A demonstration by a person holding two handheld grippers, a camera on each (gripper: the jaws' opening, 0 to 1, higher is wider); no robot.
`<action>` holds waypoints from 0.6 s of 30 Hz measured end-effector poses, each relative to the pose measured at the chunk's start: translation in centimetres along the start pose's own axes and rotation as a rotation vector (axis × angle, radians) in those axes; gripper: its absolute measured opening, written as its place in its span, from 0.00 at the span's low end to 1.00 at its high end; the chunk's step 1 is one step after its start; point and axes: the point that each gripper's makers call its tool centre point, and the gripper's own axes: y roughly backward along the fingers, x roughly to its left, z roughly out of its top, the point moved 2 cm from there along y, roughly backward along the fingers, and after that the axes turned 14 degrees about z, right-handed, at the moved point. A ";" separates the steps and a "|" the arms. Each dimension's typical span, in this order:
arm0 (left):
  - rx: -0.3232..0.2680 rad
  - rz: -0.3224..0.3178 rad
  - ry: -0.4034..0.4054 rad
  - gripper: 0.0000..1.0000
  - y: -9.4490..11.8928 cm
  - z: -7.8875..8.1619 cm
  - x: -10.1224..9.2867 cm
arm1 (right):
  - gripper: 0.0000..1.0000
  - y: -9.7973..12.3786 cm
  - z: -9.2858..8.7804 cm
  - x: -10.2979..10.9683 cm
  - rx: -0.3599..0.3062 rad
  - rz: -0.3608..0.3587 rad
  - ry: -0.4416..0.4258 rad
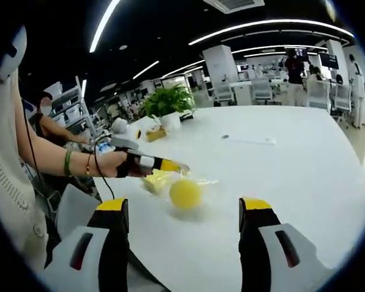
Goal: Compare the silicone blocks by pressing each to a similar depth, holding the contact briefly, and releasing to observe deformation and rebound differences across the visible hardness samples.
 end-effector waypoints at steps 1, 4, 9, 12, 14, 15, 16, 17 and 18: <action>-0.006 0.009 0.005 0.00 -0.4 -0.1 0.3 | 0.68 0.0 0.0 -0.1 0.003 0.001 0.000; -0.006 0.033 0.070 0.00 -1.5 -0.4 1.0 | 0.67 0.2 0.1 -0.5 0.008 0.001 0.002; -0.009 0.048 0.117 0.00 -2.9 -0.6 1.3 | 0.67 0.7 0.0 -1.2 0.018 -0.005 -0.002; -0.003 0.054 0.127 0.00 -3.8 -0.6 1.6 | 0.66 0.9 -0.1 -1.6 0.019 -0.010 -0.004; 0.001 0.062 0.151 0.00 -4.2 -0.8 1.7 | 0.66 1.0 0.0 -1.8 0.015 -0.013 -0.006; 0.002 0.065 0.154 0.00 -4.3 -0.9 1.7 | 0.66 1.0 0.0 -1.9 0.014 -0.013 -0.007; 0.007 0.066 0.170 0.00 -4.6 -1.2 1.7 | 0.66 1.0 0.0 -1.9 0.016 -0.014 -0.010; 0.009 0.069 0.177 0.00 -4.7 -1.4 1.7 | 0.66 1.0 -0.1 -2.0 0.018 -0.015 -0.010; 0.010 0.072 0.182 0.00 -4.8 -1.6 1.7 | 0.66 1.0 -0.1 -2.1 0.018 -0.015 -0.008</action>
